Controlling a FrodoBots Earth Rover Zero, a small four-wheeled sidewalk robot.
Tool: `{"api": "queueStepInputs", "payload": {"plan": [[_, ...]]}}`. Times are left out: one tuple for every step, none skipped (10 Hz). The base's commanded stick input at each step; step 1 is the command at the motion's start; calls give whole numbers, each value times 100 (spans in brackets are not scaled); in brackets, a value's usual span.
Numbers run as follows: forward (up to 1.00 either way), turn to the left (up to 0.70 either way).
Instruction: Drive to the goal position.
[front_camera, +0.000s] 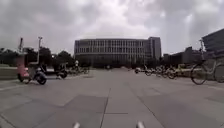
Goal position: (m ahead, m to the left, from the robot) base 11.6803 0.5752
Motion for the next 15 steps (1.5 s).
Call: {"api": "queueStepInputs", "payload": {"plan": [[60,0],[60,0],[60,-4],[60,-13],[60,-15],[60,-15],[60,-15],[60,-12],[60,-5],[60,0],[60,0],[60,0],[60,0],[60,0],[60,0]]}}
